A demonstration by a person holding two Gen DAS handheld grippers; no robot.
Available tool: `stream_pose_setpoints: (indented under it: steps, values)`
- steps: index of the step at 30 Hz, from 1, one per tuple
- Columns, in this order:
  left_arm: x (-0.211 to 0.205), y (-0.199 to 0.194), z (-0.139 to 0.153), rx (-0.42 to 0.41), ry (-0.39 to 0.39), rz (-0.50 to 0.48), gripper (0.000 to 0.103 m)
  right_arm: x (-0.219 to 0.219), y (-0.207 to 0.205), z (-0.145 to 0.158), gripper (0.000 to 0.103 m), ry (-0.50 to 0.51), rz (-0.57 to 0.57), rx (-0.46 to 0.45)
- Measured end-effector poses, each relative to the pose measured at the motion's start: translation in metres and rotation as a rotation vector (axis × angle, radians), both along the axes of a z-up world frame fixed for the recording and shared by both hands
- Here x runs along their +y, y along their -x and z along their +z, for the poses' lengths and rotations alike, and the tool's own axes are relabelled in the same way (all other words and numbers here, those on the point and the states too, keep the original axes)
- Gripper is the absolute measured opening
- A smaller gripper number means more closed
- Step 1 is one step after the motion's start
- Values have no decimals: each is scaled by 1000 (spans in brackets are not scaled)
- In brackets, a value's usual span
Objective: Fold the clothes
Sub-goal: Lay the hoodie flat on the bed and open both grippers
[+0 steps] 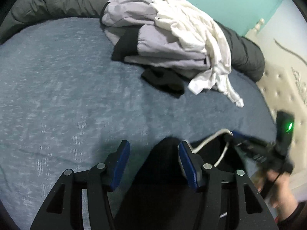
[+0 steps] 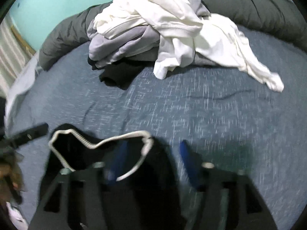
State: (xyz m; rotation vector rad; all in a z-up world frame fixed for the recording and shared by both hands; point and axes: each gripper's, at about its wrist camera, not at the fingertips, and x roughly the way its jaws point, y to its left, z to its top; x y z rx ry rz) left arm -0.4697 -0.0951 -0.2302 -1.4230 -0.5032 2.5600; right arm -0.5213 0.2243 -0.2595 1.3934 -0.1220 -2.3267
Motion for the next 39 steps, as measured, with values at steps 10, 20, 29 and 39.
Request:
stream_pose_setpoints:
  steps: [10,20,29,39]
  values:
    - [-28,-103,-16,-39,3,-40,57,80,-143,21,62,214,-156,113]
    - [-39,-211,-37,-113,-20,-7,57,115,-282,1,66,285,-201,129]
    - [-28,-259,-50,-152,-44,26,57,135,-315,-25,66,340,-274,147]
    - [-4,-279,-57,-184,6,-10,45,138,-309,-26,66,393,-268,193]
